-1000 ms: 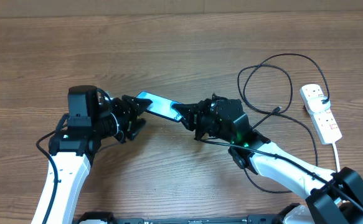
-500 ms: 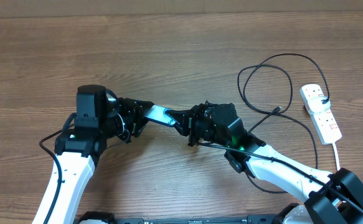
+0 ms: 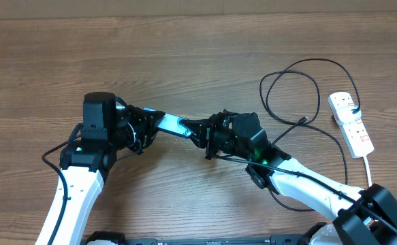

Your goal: Plug charger to phone and switch on socket

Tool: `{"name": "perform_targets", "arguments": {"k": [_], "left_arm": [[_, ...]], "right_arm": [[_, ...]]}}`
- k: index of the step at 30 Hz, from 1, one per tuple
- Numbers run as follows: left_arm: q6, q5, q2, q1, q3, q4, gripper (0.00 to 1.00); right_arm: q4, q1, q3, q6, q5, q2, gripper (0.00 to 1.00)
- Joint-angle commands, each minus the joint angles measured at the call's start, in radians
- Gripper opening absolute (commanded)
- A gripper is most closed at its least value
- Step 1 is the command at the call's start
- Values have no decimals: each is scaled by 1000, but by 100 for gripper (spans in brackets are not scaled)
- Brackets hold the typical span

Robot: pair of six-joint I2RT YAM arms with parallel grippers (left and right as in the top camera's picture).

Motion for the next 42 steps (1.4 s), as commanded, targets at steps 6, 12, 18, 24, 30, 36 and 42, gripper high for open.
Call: {"name": "perform_targets", "arguments": {"k": [6,12,18,24,30,36,42], "left_arm": [[-7,-39,1,-7,-5,8,14],[-21,-39,1,-6,-5,28,4],[46,-96,2,-6,-5,33,4],[294,-143,12,-6,-5,16,4],[488,-103,36,-6,-5,-56,4],[576,55,64,-5,-5,-44,4],[624,173,151,-6,-5,59,4]], "right_arm": [[34,5,19,102,-60,-9,4],[14,5,19,100,-93,-8,4],[-74,3,19,35,-81,-8,36],[-206,3,19,-521,231,-8,65],[-326,-61,51,-920,322,-45,86],[-834,-232,243,-1093,483,-124,100],[-1162,-446,337,-1169,497,-119,100]]}}
